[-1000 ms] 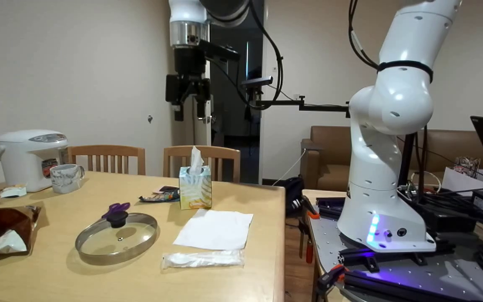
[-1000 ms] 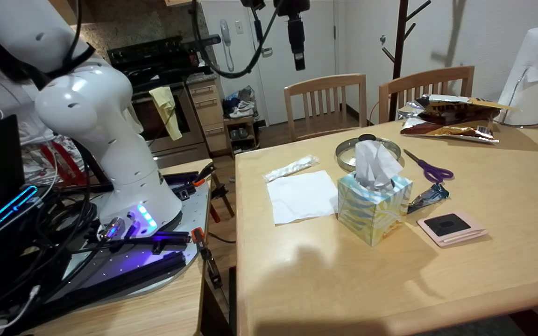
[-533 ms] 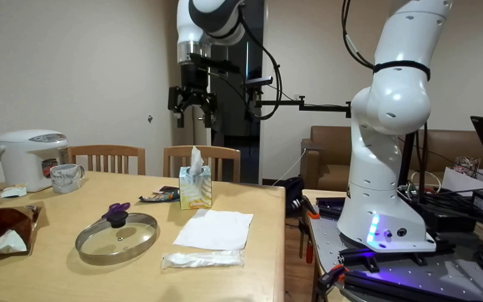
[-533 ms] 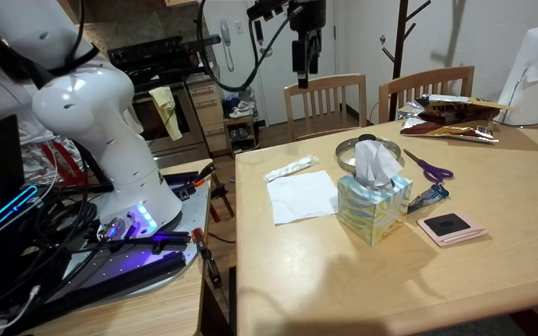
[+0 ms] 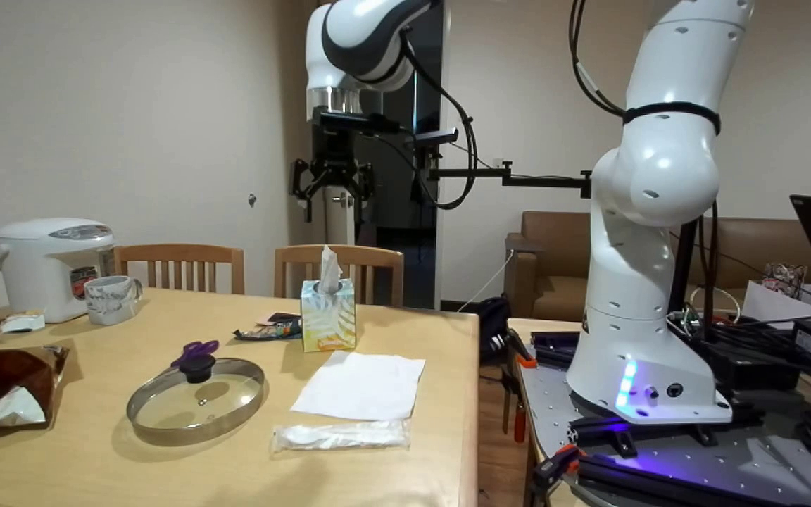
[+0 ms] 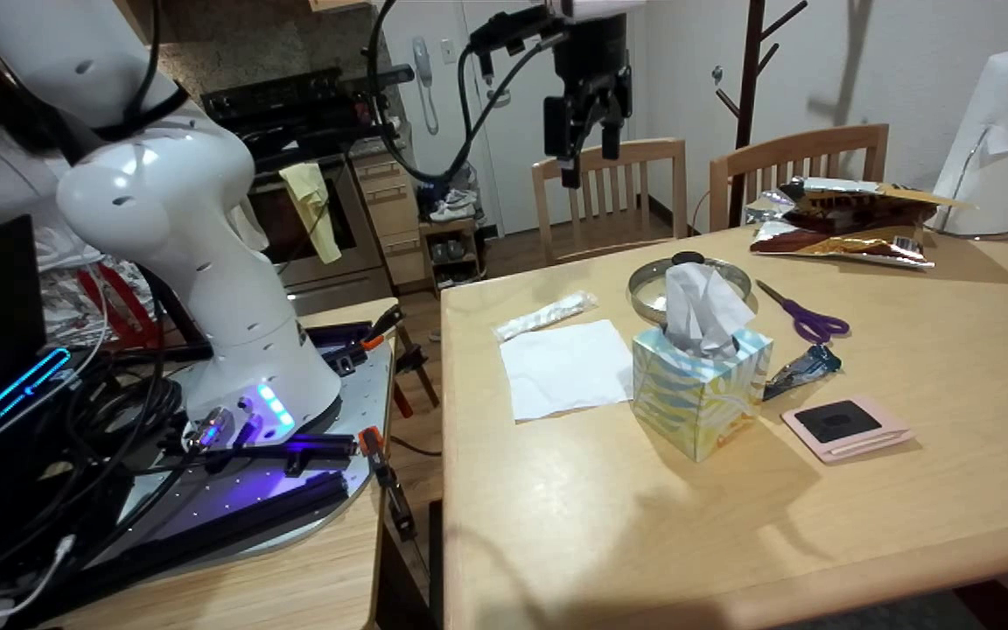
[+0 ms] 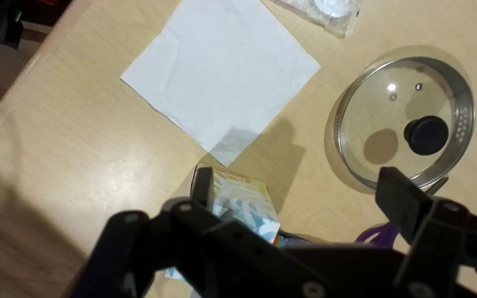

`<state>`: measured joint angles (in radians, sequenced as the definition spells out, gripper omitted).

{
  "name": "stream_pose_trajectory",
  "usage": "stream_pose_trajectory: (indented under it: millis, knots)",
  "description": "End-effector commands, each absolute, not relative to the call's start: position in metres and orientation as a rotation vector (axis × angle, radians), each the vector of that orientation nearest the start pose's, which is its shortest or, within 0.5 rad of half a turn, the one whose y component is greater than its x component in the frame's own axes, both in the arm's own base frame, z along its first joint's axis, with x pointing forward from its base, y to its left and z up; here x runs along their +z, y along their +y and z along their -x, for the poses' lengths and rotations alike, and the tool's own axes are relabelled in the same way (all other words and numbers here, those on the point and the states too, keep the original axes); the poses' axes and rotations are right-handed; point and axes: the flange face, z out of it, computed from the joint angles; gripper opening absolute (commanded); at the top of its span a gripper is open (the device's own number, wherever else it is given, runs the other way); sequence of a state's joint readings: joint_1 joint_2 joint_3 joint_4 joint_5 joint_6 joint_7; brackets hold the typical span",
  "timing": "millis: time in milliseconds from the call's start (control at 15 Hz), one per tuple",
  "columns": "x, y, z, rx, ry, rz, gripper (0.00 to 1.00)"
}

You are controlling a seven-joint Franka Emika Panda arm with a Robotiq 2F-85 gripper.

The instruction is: Take a piece of tissue from the tissue box and put it on the table

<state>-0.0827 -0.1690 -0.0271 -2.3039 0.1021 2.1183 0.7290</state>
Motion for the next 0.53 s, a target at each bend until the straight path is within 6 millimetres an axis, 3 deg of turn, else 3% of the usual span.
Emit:
stream_pose_trajectory:
  millis: [0,467]
  knots:
    - [0.402,-0.055,-0.475,0.021,1.461,2.762,1.00]
    - [0.382,-0.072,-0.464,-0.044,1.563,2.840,1.00]
